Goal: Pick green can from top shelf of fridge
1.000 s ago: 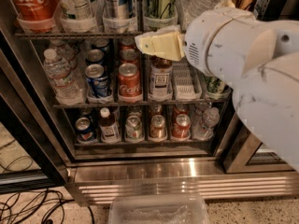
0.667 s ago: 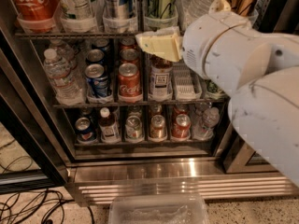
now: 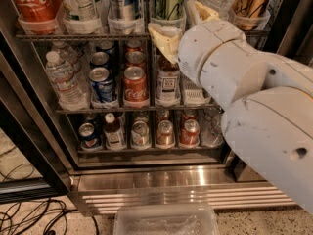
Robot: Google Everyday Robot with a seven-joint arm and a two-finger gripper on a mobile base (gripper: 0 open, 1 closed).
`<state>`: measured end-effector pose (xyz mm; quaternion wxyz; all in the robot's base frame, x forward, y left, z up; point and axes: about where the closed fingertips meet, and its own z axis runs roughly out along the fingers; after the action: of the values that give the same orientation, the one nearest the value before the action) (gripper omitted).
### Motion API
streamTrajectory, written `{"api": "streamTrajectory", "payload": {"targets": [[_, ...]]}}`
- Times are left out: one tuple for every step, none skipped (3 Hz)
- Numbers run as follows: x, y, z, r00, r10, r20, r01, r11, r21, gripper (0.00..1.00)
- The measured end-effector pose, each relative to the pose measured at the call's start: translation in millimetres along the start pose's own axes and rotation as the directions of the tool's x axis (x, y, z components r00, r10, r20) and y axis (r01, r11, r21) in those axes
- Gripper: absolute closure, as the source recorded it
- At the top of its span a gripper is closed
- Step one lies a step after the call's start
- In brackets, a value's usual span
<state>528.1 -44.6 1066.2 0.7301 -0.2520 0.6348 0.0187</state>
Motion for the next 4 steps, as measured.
{"api": "streamTrajectory", "payload": {"targets": [[2.2, 15.1, 10.9, 1.000, 0.006, 0.023, -0.005, 0.9999, -0.015, 0.40], [0.4, 18.8, 21.9, 0.999, -0.001, 0.054, 0.001, 1.0000, 0.000, 0.31], [-1.4, 14.7, 35.0, 0.996, 0.006, 0.085, -0.010, 0.9989, 0.046, 0.31], [-2.9, 10.4, 50.4, 0.994, 0.005, 0.106, -0.017, 0.9942, 0.107, 0.31]]}}
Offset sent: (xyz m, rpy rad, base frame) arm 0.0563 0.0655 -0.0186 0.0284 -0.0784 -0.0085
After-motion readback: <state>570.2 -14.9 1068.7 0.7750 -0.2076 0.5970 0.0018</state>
